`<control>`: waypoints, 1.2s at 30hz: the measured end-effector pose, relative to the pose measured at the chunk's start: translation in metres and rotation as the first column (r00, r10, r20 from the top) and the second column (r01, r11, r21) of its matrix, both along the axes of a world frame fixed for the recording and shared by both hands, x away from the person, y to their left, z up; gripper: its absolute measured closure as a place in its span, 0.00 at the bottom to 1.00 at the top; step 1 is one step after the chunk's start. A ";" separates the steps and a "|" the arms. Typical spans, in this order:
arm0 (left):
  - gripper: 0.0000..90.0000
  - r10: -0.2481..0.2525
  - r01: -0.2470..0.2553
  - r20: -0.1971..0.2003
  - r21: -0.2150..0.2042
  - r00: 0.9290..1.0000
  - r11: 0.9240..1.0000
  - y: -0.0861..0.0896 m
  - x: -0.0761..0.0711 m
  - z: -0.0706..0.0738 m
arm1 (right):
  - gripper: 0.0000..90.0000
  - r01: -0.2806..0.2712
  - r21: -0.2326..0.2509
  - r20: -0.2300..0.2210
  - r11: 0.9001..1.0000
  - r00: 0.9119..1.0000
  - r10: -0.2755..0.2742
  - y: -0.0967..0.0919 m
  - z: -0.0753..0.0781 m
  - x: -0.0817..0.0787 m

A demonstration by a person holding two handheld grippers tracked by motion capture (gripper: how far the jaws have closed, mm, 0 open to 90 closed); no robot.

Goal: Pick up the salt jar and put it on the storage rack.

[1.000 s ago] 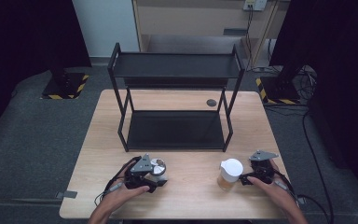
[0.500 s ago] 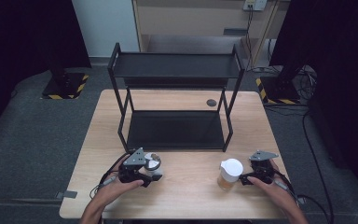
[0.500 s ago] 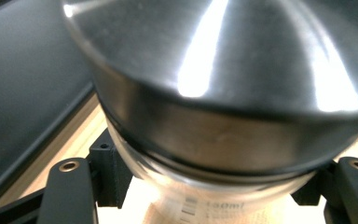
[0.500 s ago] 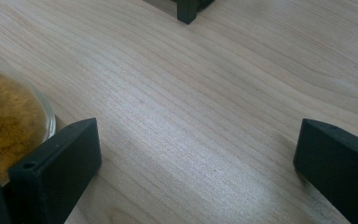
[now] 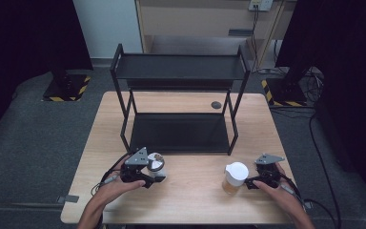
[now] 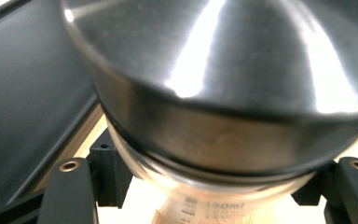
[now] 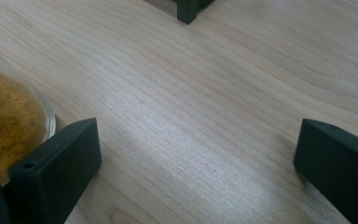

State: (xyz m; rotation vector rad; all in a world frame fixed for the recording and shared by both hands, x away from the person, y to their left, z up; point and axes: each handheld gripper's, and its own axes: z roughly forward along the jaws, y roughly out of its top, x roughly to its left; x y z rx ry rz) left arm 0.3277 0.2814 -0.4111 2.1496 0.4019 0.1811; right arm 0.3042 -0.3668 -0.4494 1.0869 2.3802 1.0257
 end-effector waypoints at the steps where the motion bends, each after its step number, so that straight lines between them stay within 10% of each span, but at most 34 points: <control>1: 0.33 -0.005 0.005 0.001 0.002 1.000 1.000 -0.001 0.001 0.001 | 0.02 0.000 0.000 0.000 1.000 1.000 0.000 0.000 0.000 0.000; 36: 0.33 -0.046 0.046 0.025 -0.019 0.999 0.999 0.000 0.009 0.037 | 0.02 -0.001 0.002 0.001 1.000 1.000 0.001 0.000 0.000 0.000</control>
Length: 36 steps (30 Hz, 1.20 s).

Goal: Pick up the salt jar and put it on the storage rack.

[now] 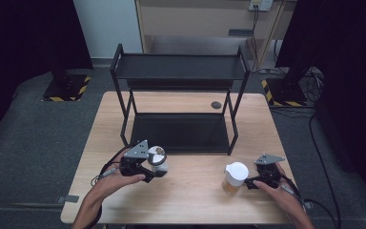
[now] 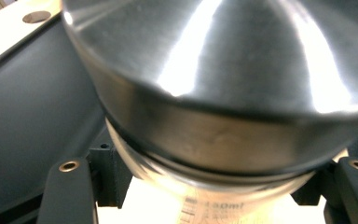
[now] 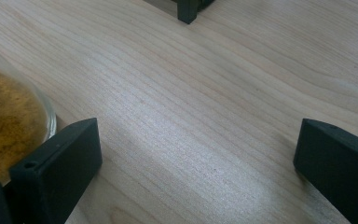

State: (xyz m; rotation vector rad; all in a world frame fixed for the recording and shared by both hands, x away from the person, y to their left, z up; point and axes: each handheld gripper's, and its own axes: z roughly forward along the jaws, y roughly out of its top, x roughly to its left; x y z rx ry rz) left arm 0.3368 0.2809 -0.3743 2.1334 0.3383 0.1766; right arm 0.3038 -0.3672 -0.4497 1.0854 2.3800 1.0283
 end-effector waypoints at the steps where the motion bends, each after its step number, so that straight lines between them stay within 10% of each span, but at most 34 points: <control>1: 0.33 0.000 0.000 0.000 -0.002 1.000 1.000 0.000 0.000 0.002 | 0.02 0.000 0.000 0.000 1.000 1.000 0.000 0.000 0.000 0.000; 25: 0.33 -0.049 0.049 -0.001 0.013 0.999 0.999 0.002 0.031 0.042 | 0.02 0.000 0.000 0.000 1.000 1.000 0.000 0.000 0.000 0.000; 36: 0.33 -0.064 0.063 0.022 0.036 0.998 0.997 0.005 0.048 0.082 | 0.02 0.000 0.000 0.000 1.000 1.000 0.000 0.000 0.000 0.000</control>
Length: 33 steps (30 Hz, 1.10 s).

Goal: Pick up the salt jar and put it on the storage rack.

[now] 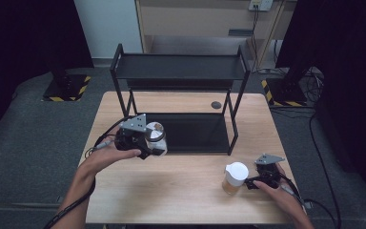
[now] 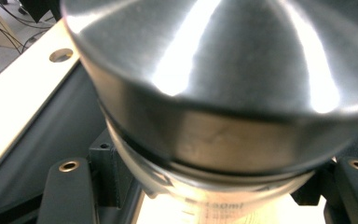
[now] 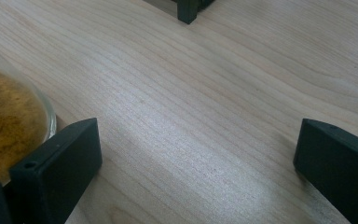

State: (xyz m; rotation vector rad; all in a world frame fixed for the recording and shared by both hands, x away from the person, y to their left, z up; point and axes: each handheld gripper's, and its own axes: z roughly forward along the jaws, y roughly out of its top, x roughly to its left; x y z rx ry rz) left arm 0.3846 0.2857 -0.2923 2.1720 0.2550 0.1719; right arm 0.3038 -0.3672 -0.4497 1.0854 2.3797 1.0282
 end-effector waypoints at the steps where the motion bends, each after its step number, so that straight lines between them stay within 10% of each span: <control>1: 0.33 -0.001 0.001 0.003 0.001 1.000 1.000 0.000 0.001 0.003 | 0.02 0.000 0.000 0.000 1.000 1.000 0.000 0.000 0.000 0.000; 33: 0.33 -0.025 0.025 0.048 0.013 0.999 1.000 -0.007 0.030 0.115 | 0.02 -0.001 0.000 0.001 1.000 1.000 0.001 0.000 0.000 0.000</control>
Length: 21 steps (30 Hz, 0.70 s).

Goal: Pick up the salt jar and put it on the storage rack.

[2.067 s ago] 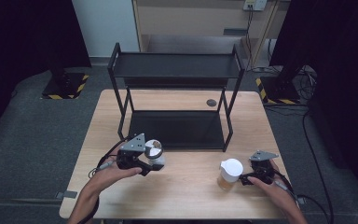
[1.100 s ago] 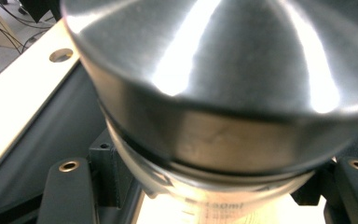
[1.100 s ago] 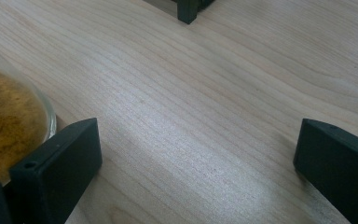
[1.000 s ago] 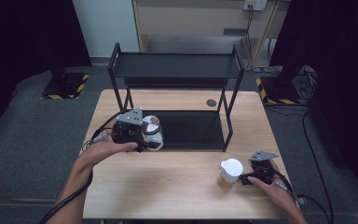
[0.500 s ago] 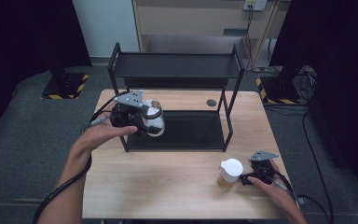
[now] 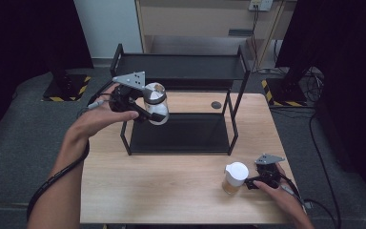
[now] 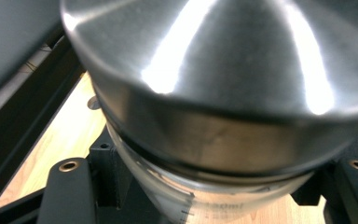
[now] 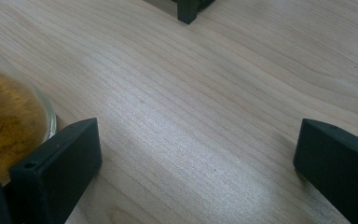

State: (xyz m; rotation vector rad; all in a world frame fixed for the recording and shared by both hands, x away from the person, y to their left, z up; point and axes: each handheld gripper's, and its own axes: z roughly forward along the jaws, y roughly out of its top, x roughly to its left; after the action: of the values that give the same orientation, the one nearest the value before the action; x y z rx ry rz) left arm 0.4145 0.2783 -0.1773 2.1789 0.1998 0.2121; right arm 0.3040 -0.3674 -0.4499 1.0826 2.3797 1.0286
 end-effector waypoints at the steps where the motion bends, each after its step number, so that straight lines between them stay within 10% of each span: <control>1: 0.33 -0.002 0.002 0.002 -0.001 1.000 1.000 0.000 0.000 0.003 | 0.02 0.000 0.000 0.000 1.000 1.000 0.000 0.000 0.000 0.000; 21: 0.33 0.060 -0.061 0.057 0.012 0.997 0.998 -0.007 0.012 0.065 | 0.02 0.000 0.000 -0.001 1.000 1.000 0.000 0.000 0.000 0.000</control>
State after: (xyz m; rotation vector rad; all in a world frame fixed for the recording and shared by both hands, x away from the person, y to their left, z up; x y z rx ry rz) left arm 0.4268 0.2716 -0.1124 2.1797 0.2331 0.3095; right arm 0.3040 -0.3674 -0.4498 1.0832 2.3801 1.0282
